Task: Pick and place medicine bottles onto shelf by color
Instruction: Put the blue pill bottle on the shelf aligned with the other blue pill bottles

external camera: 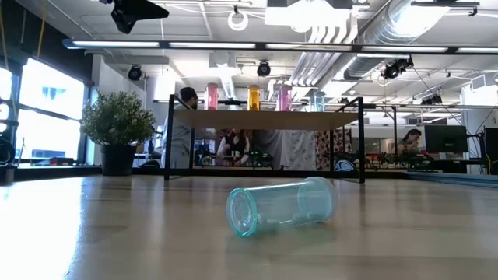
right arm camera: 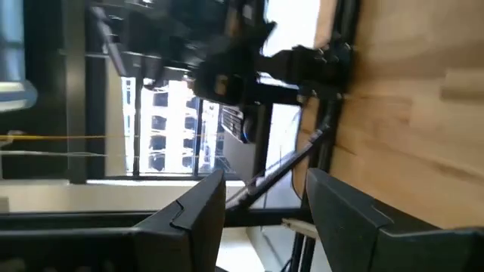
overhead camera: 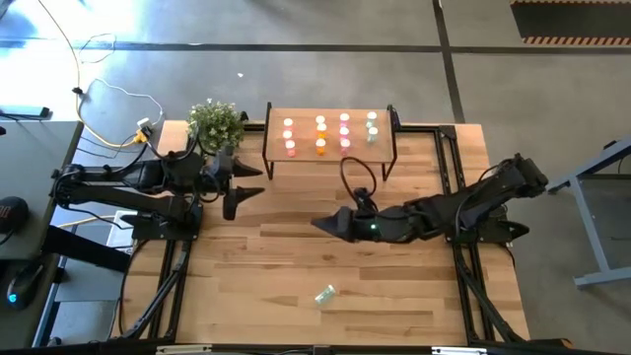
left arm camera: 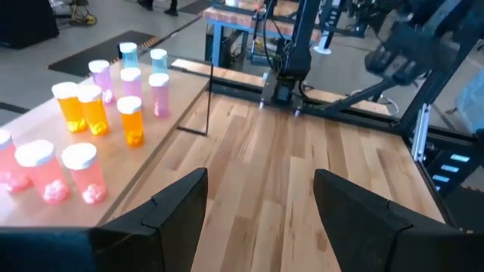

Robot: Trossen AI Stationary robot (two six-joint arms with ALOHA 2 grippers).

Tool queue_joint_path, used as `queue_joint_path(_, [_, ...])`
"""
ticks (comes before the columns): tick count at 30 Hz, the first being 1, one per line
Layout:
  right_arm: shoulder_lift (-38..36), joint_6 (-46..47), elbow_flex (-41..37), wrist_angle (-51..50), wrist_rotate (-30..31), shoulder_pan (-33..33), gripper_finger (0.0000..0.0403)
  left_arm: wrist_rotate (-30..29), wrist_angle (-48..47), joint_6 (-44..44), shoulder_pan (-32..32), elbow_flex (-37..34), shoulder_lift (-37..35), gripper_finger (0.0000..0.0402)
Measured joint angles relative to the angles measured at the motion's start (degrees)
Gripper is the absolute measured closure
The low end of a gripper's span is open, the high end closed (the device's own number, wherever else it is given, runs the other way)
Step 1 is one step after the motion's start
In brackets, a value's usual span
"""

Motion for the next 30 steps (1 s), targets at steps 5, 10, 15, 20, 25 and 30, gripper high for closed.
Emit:
queue_joint_path(5, [-0.1, -4.5, 8.1, -12.5, 1.6, 0.3, 0.0226, -0.4, -0.1, 0.7, 0.0, 0.0, -0.6, 0.017])
queue_joint_path(10, [-0.1, 0.4, 13.1, -29.5, -5.7, 0.3, 0.0226, -2.7, -1.6, 2.0, 0.0, 0.0, -0.7, 0.017])
queue_joint_path(15, [0.2, 4.4, 13.5, -37.4, -16.0, 0.4, 0.0226, -4.6, -2.5, -4.3, 0.0, 0.0, -0.7, 0.017])
queue_joint_path(20, [3.4, 4.8, 13.6, -40.5, -23.0, 1.8, 0.0226, -4.2, -4.2, -10.1, 0.0, 0.0, -0.7, 0.017])
queue_joint_path(25, [7.7, 12.6, 13.6, -40.5, -28.7, 3.8, 0.0226, -4.0, -5.9, -14.5, 0.0, 0.0, -0.7, 0.017])
queue_joint_path(30, [12.6, 22.7, 13.6, -36.9, -28.4, 6.3, 0.0226, -4.5, -7.7, -14.5, 0.0, 0.0, -0.7, 0.017])
